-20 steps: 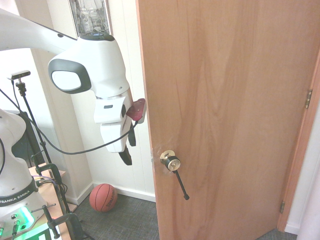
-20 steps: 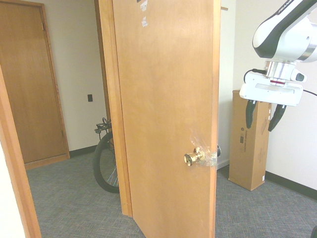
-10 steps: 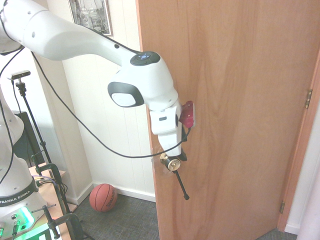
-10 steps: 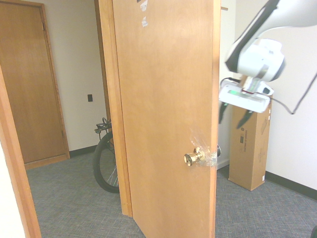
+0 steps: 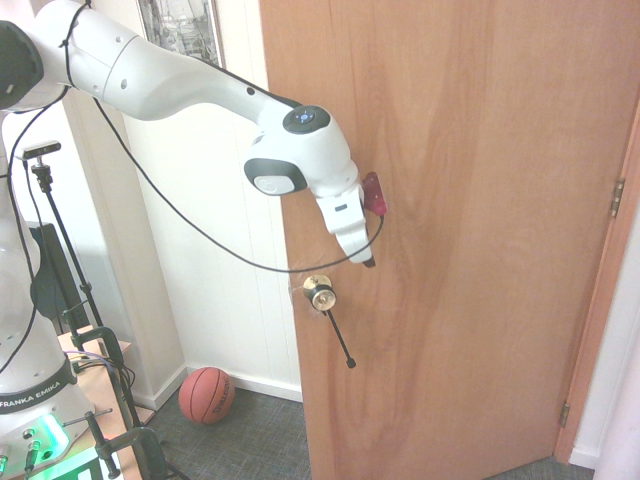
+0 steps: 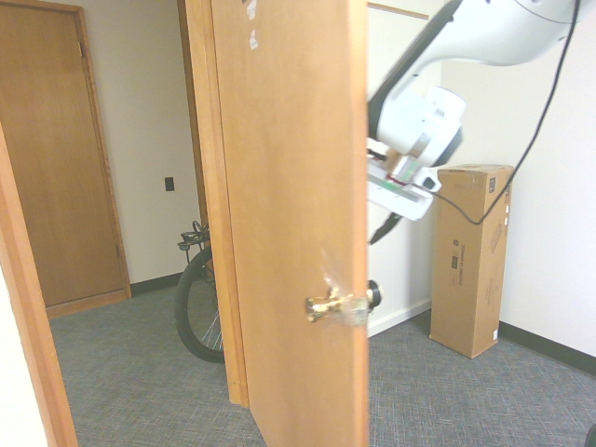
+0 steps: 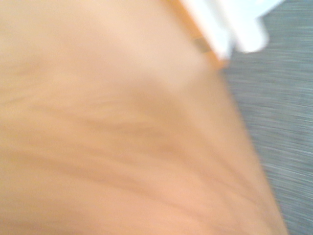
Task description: Close the door
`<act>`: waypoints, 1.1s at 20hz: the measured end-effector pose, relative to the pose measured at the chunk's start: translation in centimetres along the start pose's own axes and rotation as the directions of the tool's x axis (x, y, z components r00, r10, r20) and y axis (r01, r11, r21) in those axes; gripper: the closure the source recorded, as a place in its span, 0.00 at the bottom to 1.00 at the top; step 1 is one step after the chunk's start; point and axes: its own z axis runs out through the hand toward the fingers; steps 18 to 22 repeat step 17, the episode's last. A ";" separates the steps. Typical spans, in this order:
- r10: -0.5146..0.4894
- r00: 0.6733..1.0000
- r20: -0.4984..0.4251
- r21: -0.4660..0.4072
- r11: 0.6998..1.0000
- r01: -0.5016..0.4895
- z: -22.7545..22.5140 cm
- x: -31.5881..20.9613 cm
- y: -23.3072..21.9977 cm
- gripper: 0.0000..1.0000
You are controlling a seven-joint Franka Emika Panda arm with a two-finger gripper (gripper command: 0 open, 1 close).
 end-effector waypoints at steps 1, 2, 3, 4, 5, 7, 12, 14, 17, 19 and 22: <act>-0.039 0.999 0.005 0.017 0.999 0.039 0.7 -2.6 -2.3 0.00; -0.079 0.997 0.014 0.035 0.996 0.078 1.4 -5.9 -4.7 0.00; -0.120 0.993 0.023 0.050 0.992 0.119 2.1 -9.2 -6.9 0.00; -0.154 0.987 0.032 0.060 0.987 0.152 3.0 -12.7 -8.9 0.00; -0.190 0.981 0.044 0.070 0.980 0.186 4.1 -16.3 -11.0 0.00; -0.256 0.964 0.072 0.097 0.964 0.248 6.2 -24.1 -15.0 0.00; -0.322 0.945 0.048 0.155 0.937 0.312 9.0 -36.0 -21.4 0.00; -0.333 0.943 0.022 0.161 0.932 0.325 8.8 -35.2 -23.5 0.00; -0.373 0.928 0.009 0.099 0.924 0.370 9.0 -32.9 -23.0 0.00; -0.373 0.928 0.009 0.099 0.924 0.370 9.0 -32.9 -23.0 0.00; -0.373 0.928 0.009 0.099 0.924 0.370 9.0 -32.9 -23.0 0.00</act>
